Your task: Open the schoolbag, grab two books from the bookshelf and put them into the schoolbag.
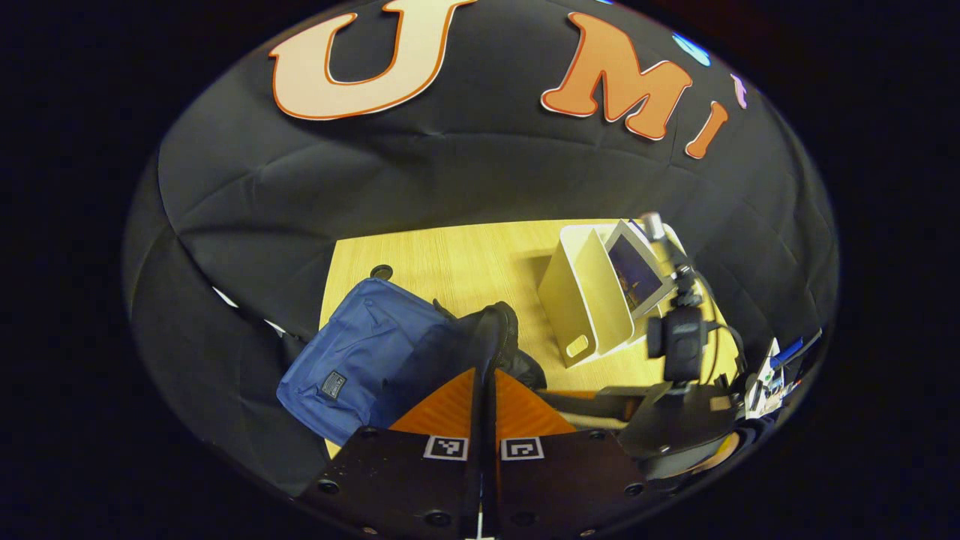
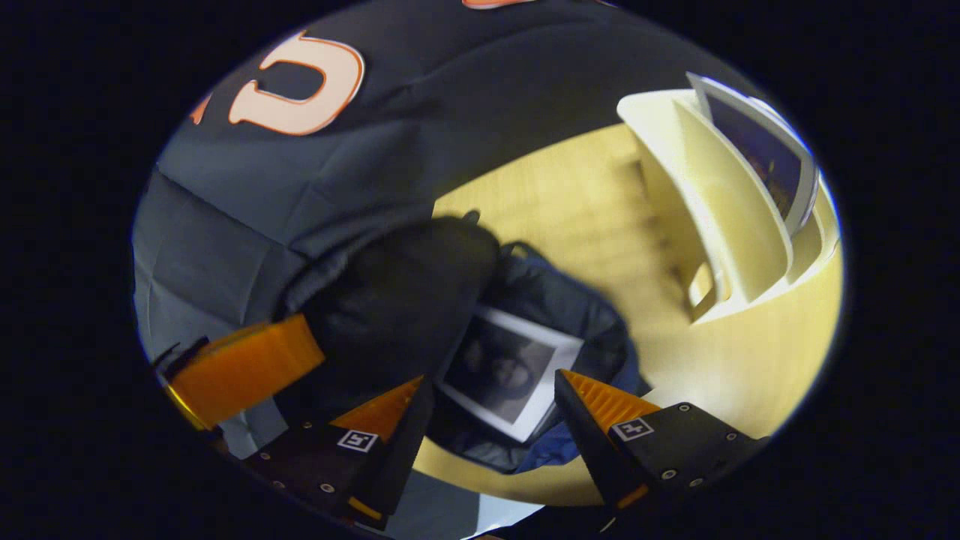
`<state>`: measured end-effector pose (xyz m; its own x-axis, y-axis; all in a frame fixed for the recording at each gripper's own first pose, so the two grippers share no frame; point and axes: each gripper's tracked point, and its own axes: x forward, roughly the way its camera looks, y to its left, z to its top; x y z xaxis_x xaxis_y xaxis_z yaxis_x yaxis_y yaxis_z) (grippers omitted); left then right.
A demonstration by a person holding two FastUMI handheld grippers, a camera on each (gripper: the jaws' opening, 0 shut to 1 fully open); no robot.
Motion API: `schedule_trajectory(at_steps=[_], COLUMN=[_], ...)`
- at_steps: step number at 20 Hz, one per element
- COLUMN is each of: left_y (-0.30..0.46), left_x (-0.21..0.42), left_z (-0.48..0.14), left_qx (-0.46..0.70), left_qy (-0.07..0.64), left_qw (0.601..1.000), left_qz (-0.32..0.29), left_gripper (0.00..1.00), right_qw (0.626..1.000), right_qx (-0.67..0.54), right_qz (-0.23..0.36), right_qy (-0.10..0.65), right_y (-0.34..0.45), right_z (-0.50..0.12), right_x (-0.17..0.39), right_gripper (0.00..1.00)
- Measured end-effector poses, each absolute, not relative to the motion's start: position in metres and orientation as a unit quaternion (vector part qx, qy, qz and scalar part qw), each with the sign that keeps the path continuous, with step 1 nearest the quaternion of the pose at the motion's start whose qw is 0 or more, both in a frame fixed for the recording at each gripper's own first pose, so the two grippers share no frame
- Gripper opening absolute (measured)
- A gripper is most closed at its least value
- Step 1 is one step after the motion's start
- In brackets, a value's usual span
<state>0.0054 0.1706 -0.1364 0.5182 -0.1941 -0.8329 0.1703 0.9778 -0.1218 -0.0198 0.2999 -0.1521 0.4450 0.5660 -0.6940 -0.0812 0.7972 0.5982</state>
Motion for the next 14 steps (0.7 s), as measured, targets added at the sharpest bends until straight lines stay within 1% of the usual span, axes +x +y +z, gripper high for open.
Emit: schedule_trajectory(at_steps=[4, 8, 9, 10, 11, 12, 13, 14], left_y=[0.163, 0.158, 0.157, 0.157, 0.156, 0.157, 0.157, 0.157], left_x=[0.0, -0.001, 0.001, 0.0, -0.001, -0.001, 0.0, -0.001], left_z=[-0.144, -0.15, -0.15, -0.151, -0.151, -0.152, -0.152, -0.151], left_qx=[-0.012, -0.028, -0.03, -0.03, -0.032, -0.033, -0.035, -0.037], left_qy=[0.484, 0.49, 0.489, 0.49, 0.489, 0.49, 0.49, 0.49], left_qw=[0.869, 0.866, 0.867, 0.866, 0.866, 0.866, 0.866, 0.866], left_qz=[-0.105, -0.098, -0.097, -0.097, -0.095, -0.093, -0.09, -0.089], left_gripper=[0.02, 0.02, 0.06, 0.02, 0.02, 0.06, 0.02, 0.02], right_qw=[0.855, 0.894, 0.9, 0.903, 0.908, 0.91, 0.909, 0.91], right_qx=[0.237, 0.167, 0.148, 0.13, 0.108, 0.082, 0.064, 0.059], right_qz=[0.154, 0.112, 0.098, 0.085, 0.071, 0.062, 0.054, 0.051], right_qy=[0.435, 0.401, 0.399, 0.4, 0.399, 0.401, 0.407, 0.406], right_y=[0.237, 0.165, 0.147, 0.13, 0.113, 0.097, 0.081, 0.073], right_z=[-0.114, -0.089, -0.088, -0.089, -0.088, -0.088, -0.086, -0.08], right_x=[0.014, 0.043, 0.049, 0.056, 0.063, 0.07, 0.074, 0.079], right_gripper=[0.97, 0.96, 0.96, 0.96, 0.96, 0.96, 0.96, 0.97])
